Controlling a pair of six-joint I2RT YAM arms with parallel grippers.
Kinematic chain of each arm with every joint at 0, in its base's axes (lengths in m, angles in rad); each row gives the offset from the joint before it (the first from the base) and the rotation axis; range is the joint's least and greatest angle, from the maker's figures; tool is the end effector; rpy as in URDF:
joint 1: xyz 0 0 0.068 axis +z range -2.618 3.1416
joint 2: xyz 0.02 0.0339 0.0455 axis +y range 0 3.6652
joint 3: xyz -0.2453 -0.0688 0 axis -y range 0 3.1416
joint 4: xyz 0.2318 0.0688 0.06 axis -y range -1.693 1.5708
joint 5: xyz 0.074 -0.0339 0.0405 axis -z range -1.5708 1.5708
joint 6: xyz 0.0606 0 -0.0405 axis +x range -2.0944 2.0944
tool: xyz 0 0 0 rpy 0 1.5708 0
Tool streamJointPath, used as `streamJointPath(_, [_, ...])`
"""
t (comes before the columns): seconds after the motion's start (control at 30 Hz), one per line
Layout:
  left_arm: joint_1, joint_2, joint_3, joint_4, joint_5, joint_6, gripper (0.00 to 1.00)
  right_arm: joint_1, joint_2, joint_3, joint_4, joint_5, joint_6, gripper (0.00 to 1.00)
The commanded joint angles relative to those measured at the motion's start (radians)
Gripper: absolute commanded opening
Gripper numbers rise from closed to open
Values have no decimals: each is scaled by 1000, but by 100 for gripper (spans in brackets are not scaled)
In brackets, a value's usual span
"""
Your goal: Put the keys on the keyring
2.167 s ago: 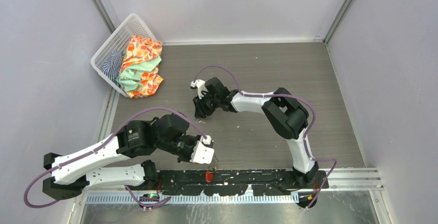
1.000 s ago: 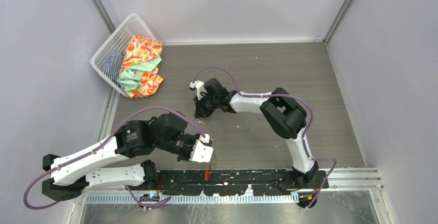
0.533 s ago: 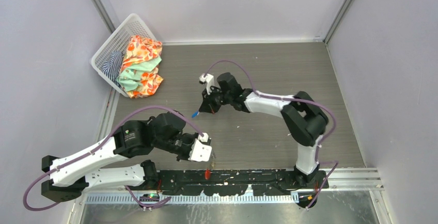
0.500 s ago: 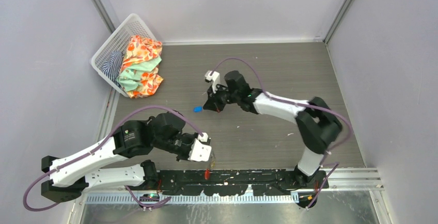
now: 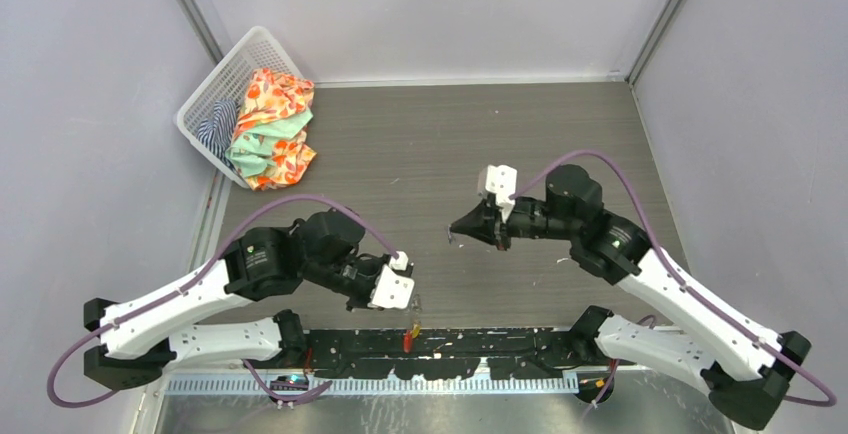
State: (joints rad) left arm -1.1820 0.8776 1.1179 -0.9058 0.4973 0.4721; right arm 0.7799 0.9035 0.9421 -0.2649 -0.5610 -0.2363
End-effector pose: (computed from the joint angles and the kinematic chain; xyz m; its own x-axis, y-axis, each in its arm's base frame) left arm 0.0393 -0.1722 0.3371 0.2261 0.5025 -0.8345 0.9575 -0.2724 0.0954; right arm 0.1335 0.1774 0.3470 0.0706 -0.2090 -0.9754 -0.9746 0.1939 -0.1121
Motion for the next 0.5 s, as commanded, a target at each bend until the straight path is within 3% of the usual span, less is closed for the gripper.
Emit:
streamJointPath(0.0, [9,29,62,80,73,-35,0,8,-67,31,-188,-82,-25,1])
streamJointPath(0.47, [27,115,167,46,215,-6,0,54,-53,221,-348,-276,-111,1])
